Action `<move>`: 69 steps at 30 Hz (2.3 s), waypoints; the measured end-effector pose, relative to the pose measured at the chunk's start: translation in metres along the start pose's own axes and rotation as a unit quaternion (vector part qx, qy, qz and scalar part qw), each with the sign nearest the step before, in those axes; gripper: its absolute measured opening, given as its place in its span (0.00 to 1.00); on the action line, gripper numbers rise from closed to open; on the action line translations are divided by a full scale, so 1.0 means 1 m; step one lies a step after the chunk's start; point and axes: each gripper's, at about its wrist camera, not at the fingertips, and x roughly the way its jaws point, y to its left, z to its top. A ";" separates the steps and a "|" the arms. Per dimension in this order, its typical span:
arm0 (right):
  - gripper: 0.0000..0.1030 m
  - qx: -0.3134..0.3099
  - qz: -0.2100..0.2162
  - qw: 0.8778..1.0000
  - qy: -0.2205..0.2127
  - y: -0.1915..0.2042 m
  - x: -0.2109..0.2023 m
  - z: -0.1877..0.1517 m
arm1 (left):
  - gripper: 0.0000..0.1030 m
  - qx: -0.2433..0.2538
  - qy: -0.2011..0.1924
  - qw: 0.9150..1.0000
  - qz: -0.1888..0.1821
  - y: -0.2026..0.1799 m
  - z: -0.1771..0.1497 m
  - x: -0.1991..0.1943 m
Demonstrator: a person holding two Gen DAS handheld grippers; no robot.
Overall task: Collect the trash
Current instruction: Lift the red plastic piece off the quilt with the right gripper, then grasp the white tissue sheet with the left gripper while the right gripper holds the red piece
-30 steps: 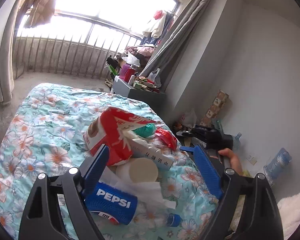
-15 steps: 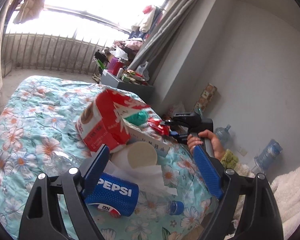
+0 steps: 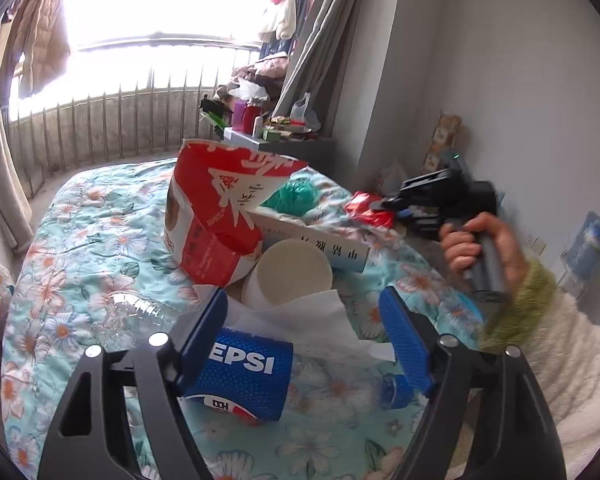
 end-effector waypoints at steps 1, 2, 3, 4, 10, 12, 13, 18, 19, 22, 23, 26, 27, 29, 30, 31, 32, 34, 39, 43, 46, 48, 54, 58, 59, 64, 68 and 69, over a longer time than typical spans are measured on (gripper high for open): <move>0.10 -0.004 0.003 1.000 -0.003 0.000 -0.006 -0.004 | 0.67 -0.002 0.006 1.000 -0.003 0.000 0.000 0.003; 0.10 -0.008 0.005 1.000 -0.006 0.001 -0.012 -0.009 | 0.67 -0.007 0.010 1.000 -0.007 0.001 0.001 0.004; 0.10 -0.011 0.006 1.000 -0.009 0.001 -0.017 -0.013 | 0.66 -0.015 0.016 1.000 -0.012 0.002 0.001 0.006; 0.10 -0.015 0.006 1.000 -0.012 0.001 -0.024 -0.018 | 0.66 -0.027 0.024 0.999 -0.016 0.004 0.002 0.007; 0.10 -0.032 -0.007 0.999 -0.017 -0.004 -0.044 -0.043 | 0.65 -0.102 0.048 0.993 -0.023 0.006 0.015 0.013; 0.10 -0.029 -0.008 0.999 -0.017 -0.009 -0.043 -0.047 | 0.65 -0.113 0.068 0.991 0.008 0.005 0.019 0.026; 0.10 -0.024 -0.005 1.000 -0.016 -0.011 -0.042 -0.049 | 0.65 -0.113 0.075 0.991 0.021 0.004 0.020 0.031; 0.10 -0.023 0.001 1.000 -0.020 -0.014 -0.046 -0.049 | 0.57 -0.113 0.119 0.985 0.050 0.004 0.011 0.043; 0.10 -0.026 0.001 0.999 -0.023 -0.013 -0.052 -0.050 | 0.54 -0.119 0.122 0.984 0.049 0.006 0.008 0.041; 0.10 -0.031 -0.001 0.999 -0.032 -0.015 -0.061 -0.048 | 0.46 -0.124 0.123 0.983 0.050 0.010 0.005 0.035; 0.10 -0.030 0.000 0.999 -0.033 -0.016 -0.063 -0.048 | 0.43 -0.125 0.124 0.983 0.049 0.010 0.004 0.034; 0.11 -0.025 0.002 0.999 -0.037 -0.019 -0.065 -0.047 | 0.31 -0.132 0.127 0.982 0.041 0.013 0.002 0.036; 0.11 -0.025 0.003 0.999 -0.037 -0.019 -0.067 -0.048 | 0.27 -0.135 0.128 0.982 0.040 0.014 0.001 0.036; 0.11 -0.026 0.003 0.999 -0.039 -0.018 -0.069 -0.049 | 0.18 -0.141 0.127 0.981 0.035 0.016 0.000 0.035; 0.11 -0.025 0.003 0.999 -0.038 -0.019 -0.069 -0.049 | 0.12 -0.141 0.126 0.981 0.035 0.016 0.000 0.034; 0.11 -0.025 0.004 0.999 -0.038 -0.019 -0.070 -0.049 | 0.08 -0.140 0.124 0.982 0.035 0.016 0.000 0.034; 0.11 -0.026 0.004 0.999 -0.038 -0.018 -0.070 -0.050 | 0.06 -0.138 0.120 0.982 0.034 0.017 0.000 0.033; 0.11 -0.026 0.005 0.999 -0.038 -0.018 -0.070 -0.050 | 0.00 -0.136 0.110 0.984 0.033 0.017 0.001 0.029; 0.11 -0.031 0.008 0.999 -0.035 -0.014 -0.070 -0.053 | 0.00 -0.135 0.073 0.988 0.021 0.018 0.007 0.014; 0.11 -0.037 0.010 0.999 -0.034 -0.010 -0.071 -0.055 | 0.00 -0.140 0.057 0.989 -0.003 0.022 0.011 0.000; 0.11 -0.039 0.011 0.999 -0.034 -0.008 -0.071 -0.055 | 0.11 -0.178 0.076 0.980 -0.050 0.031 0.008 -0.006; 0.11 -0.036 0.012 0.999 -0.033 -0.008 -0.070 -0.055 | 0.33 -0.200 0.087 0.973 -0.071 0.034 0.003 -0.008; 0.11 -0.032 0.011 0.999 -0.030 -0.010 -0.067 -0.055 | 0.43 -0.244 0.123 0.953 -0.128 0.032 -0.014 0.003; 0.12 -0.033 0.012 0.999 -0.032 -0.008 -0.069 -0.056 | 0.43 -0.271 0.137 0.942 -0.143 0.033 -0.020 0.015; 0.12 -0.034 0.012 0.999 -0.033 -0.008 -0.070 -0.056 | 0.43 -0.280 0.135 0.938 -0.150 0.035 -0.020 0.016; 0.12 -0.025 0.013 0.999 -0.034 -0.013 -0.069 -0.055 | 0.43 -0.333 0.133 0.918 -0.171 0.050 -0.021 0.024; 0.12 -0.023 0.013 0.999 -0.031 -0.014 -0.066 -0.056 | 0.40 -0.350 0.131 0.914 -0.160 0.058 -0.019 0.024; 0.12 -0.023 0.013 0.999 -0.030 -0.014 -0.066 -0.057 | 0.36 -0.352 0.132 0.913 -0.157 0.059 -0.018 0.025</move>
